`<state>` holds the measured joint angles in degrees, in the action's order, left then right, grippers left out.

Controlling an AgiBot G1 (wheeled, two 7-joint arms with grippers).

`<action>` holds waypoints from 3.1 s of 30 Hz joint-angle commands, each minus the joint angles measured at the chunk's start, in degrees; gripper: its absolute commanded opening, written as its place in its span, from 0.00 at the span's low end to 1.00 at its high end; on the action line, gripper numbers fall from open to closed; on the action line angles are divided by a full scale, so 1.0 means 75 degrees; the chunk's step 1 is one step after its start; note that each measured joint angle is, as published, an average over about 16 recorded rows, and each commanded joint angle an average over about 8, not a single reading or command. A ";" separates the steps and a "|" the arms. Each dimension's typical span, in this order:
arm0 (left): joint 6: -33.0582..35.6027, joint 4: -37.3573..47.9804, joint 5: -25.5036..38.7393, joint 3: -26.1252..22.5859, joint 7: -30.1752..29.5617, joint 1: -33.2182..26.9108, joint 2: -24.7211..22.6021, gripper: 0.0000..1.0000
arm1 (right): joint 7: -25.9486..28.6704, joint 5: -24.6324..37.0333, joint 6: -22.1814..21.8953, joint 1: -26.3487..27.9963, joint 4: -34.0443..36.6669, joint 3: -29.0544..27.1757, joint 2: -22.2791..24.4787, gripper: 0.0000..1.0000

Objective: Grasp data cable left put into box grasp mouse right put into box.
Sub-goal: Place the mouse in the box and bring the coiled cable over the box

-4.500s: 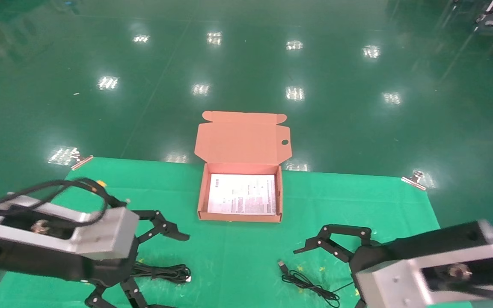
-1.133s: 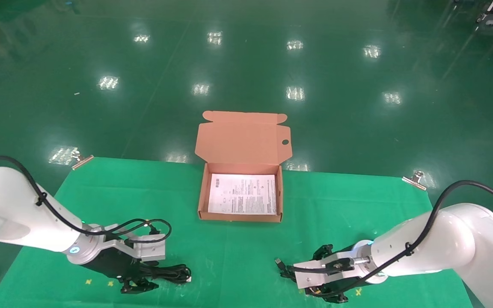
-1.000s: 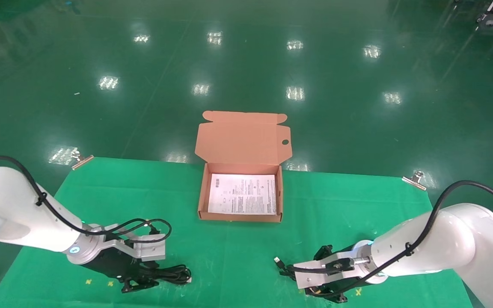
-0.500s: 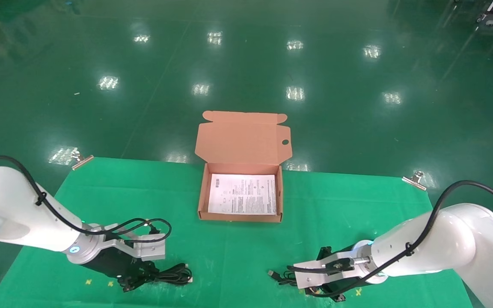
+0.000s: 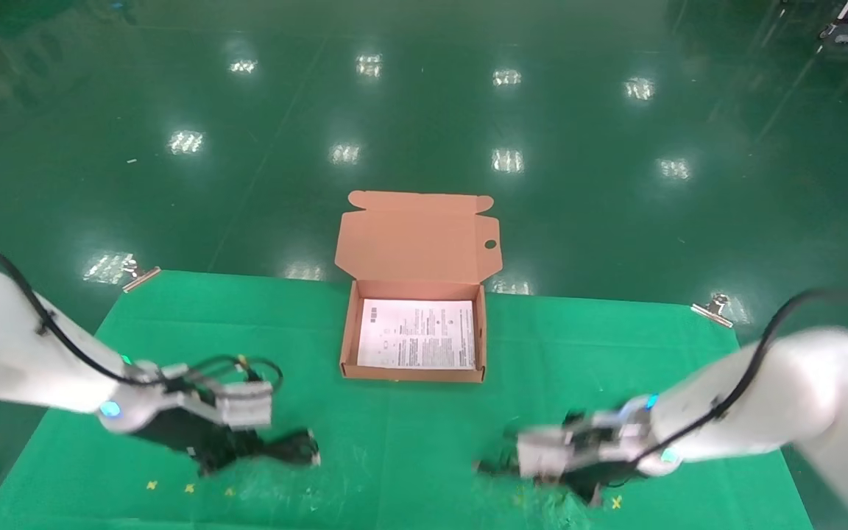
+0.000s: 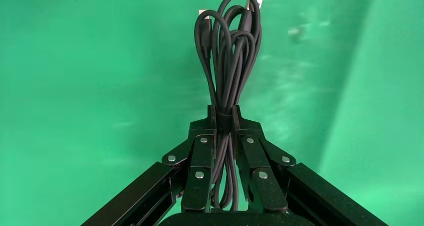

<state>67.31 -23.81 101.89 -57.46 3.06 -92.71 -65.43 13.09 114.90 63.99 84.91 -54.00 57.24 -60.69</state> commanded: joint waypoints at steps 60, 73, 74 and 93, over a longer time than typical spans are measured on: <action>-0.0538 -0.3732 0.3124 -0.0262 -0.3989 -0.1976 0.1161 0.00 | -0.0824 -0.2679 -0.3501 0.2400 0.1571 0.0873 -0.2377 0.00; -0.0512 -0.3874 0.3172 -0.0269 -0.4099 -0.1946 0.1204 0.00 | 0.0166 -0.3313 -0.3843 0.2083 0.2163 0.2124 -0.2377 0.00; -0.0511 -0.3878 0.3173 -0.0269 -0.4102 -0.1945 0.1205 0.00 | 0.0250 -0.3323 -0.3850 0.2060 0.2228 0.2219 -0.2381 0.00; -0.0584 -0.3952 0.3200 -0.0309 -0.4100 -0.1837 0.1144 0.00 | 0.0843 -0.3570 -0.4095 0.1860 0.2144 0.3158 -0.2210 1.00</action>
<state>62.49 -53.55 125.91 -59.85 -27.66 -106.05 -57.17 19.63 88.32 33.35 98.99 -37.76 80.80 -77.45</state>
